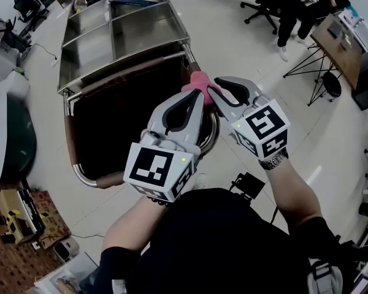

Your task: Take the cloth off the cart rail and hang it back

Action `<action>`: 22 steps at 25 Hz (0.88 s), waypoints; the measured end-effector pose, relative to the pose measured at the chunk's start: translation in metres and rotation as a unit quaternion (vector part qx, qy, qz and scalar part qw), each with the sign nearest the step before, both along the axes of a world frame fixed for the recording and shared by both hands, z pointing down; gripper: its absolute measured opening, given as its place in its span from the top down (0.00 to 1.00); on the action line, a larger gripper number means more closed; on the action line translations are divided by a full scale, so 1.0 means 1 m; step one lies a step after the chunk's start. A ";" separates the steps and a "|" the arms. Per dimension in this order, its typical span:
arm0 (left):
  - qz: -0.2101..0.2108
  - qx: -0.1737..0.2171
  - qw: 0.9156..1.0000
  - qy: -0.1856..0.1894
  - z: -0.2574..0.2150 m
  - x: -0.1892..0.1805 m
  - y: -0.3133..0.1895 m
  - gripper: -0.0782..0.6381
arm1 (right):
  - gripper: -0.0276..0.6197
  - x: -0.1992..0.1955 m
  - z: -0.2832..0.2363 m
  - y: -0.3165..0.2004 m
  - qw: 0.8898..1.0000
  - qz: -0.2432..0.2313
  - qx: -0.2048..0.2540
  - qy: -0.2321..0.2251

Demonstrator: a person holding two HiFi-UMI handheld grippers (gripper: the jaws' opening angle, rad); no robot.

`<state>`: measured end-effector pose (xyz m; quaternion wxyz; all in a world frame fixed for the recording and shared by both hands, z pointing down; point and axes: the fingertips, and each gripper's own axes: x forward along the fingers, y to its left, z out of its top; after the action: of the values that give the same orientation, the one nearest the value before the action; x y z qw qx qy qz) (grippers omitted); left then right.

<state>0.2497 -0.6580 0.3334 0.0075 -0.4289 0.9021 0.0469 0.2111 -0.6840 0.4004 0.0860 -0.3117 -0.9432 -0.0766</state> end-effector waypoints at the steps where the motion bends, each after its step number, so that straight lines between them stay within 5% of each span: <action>1: -0.001 -0.001 1.000 -0.001 0.000 0.001 -0.001 0.89 | 0.82 0.001 -0.003 -0.001 1.000 0.000 -0.005 -0.005; 22: -0.041 -0.014 0.999 -0.030 0.003 0.067 0.050 0.89 | 0.96 0.094 -0.067 0.058 0.992 -0.026 -0.072 -0.103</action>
<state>0.3166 -0.6075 0.3360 0.0309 -0.3924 0.9190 0.0210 0.3047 -0.6264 0.3336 -0.0364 -0.3320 -0.9417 -0.0420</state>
